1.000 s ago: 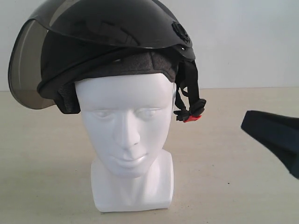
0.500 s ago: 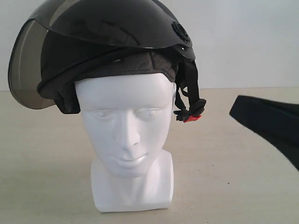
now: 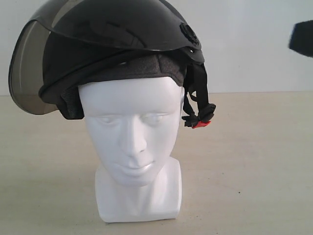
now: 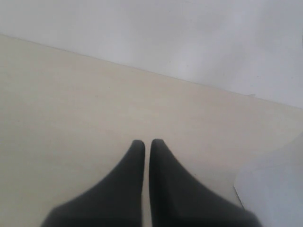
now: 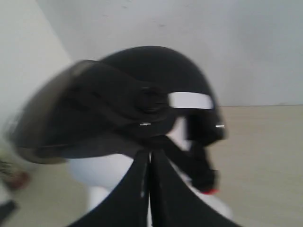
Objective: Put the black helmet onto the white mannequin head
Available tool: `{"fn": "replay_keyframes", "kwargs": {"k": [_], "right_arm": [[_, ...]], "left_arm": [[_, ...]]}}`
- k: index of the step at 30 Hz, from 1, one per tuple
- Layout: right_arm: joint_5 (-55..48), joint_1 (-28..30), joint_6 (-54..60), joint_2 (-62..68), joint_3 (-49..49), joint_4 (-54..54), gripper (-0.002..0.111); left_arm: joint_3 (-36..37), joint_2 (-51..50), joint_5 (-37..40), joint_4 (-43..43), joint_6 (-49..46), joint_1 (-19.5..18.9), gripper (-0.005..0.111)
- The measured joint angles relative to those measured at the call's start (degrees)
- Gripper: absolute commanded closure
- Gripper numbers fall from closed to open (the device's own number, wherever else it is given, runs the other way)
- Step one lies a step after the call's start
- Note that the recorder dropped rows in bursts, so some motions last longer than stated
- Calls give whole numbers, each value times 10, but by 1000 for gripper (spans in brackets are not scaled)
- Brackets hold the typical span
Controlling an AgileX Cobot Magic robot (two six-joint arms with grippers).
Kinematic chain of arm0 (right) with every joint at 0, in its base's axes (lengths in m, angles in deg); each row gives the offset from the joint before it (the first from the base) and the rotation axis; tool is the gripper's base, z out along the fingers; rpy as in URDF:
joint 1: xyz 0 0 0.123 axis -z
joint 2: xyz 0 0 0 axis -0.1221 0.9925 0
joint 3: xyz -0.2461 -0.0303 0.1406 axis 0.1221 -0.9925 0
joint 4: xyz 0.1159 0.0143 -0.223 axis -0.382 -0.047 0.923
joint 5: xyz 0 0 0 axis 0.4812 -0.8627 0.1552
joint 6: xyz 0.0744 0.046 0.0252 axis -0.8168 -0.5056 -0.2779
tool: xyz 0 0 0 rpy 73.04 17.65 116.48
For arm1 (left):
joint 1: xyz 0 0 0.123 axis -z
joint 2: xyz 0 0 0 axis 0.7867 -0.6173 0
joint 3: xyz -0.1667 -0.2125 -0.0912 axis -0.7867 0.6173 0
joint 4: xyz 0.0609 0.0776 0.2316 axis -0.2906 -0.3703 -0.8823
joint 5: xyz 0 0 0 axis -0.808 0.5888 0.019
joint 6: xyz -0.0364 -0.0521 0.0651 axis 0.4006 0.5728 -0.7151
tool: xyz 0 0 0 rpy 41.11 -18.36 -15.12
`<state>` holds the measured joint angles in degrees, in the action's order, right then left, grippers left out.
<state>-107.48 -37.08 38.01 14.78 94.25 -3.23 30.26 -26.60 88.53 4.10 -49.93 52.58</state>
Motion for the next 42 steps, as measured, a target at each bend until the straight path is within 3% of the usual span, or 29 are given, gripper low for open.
{"fn": "replay_keyframes", "kwargs": {"k": [4, 6, 11, 17, 22, 29, 34, 37, 42], "right_arm": [[-236, 6, 100, 49, 64, 124, 108], [-272, 6, 114, 88, 60, 138, 108], [-263, 6, 96, 190, 52, 105, 108], [-180, 10, 170, 241, 52, 39, 108], [-176, 68, 213, 263, 63, -6, 108], [-179, 213, 359, 274, 64, -182, 108], [-182, 309, 604, 274, 63, -472, 108], [-216, 336, 789, 275, 62, -630, 108], [-240, 336, 915, 265, 61, -701, 106]], "left_arm": [[0, 0, 0, 0, 0, 0, 102], [0, 0, 0, 0, 0, 0, 102], [0, 0, 0, 0, 0, 0, 102], [0, 0, 0, 0, 0, 0, 102], [0, 0, 0, 0, 0, 0, 102], [0, 0, 0, 0, 0, 0, 102], [0, 0, 0, 0, 0, 0, 102], [0, 0, 0, 0, 0, 0, 102], [0, 0, 0, 0, 0, 0, 102]]}}
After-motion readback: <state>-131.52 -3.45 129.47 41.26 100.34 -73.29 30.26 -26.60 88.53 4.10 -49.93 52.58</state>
